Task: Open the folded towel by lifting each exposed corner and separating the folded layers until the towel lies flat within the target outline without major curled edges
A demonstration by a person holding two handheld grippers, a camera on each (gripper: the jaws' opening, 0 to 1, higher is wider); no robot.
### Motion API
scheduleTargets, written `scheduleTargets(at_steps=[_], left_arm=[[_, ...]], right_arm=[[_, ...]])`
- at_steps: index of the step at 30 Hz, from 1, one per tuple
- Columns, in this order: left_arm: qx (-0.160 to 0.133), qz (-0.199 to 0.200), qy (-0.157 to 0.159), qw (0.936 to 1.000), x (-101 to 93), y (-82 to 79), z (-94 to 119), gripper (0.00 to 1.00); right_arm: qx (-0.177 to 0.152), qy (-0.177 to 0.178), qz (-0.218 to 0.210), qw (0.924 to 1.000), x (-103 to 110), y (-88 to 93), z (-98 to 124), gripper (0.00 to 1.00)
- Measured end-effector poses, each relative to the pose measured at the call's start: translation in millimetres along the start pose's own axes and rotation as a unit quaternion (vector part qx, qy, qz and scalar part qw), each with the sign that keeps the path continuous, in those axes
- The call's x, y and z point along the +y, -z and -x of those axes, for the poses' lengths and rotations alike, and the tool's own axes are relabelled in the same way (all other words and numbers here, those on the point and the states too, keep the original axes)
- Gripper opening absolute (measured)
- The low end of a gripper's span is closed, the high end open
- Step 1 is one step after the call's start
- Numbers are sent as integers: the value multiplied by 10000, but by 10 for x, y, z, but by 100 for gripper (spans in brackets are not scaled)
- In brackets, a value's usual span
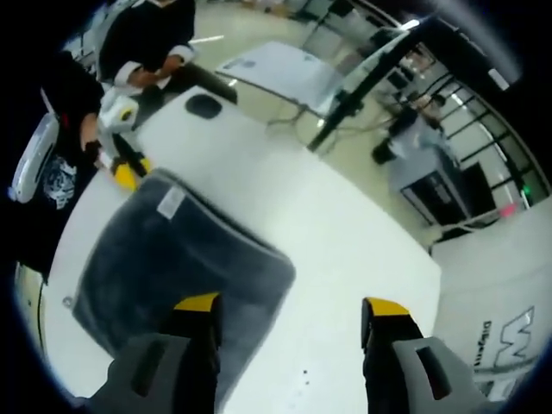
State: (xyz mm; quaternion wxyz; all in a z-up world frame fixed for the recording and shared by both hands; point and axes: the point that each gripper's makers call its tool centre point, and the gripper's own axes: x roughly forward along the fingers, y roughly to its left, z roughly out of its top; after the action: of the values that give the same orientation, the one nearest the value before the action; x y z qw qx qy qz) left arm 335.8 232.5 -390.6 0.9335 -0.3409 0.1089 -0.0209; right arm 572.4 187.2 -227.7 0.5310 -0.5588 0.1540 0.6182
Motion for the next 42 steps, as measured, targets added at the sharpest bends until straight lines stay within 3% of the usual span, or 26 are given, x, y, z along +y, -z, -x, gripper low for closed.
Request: scheduleTargets(at_steps=[7, 19, 27, 42], left_arm=[[19, -162, -89, 9998, 28, -5, -51, 16], [43, -212, -175, 9996, 66, 4, -67, 4], [11, -145, -106, 9998, 51, 0, -59, 3], [-3, 42, 120, 9999, 4, -14, -47, 3]], right_arm=[[175, -197, 26, 9996, 49, 68, -221, 62], [161, -460, 19, 9988, 43, 43, -468, 54], [158, -699, 67, 9974, 83, 120, -636, 41], [159, -761, -94, 9969, -4, 188, -912, 40]])
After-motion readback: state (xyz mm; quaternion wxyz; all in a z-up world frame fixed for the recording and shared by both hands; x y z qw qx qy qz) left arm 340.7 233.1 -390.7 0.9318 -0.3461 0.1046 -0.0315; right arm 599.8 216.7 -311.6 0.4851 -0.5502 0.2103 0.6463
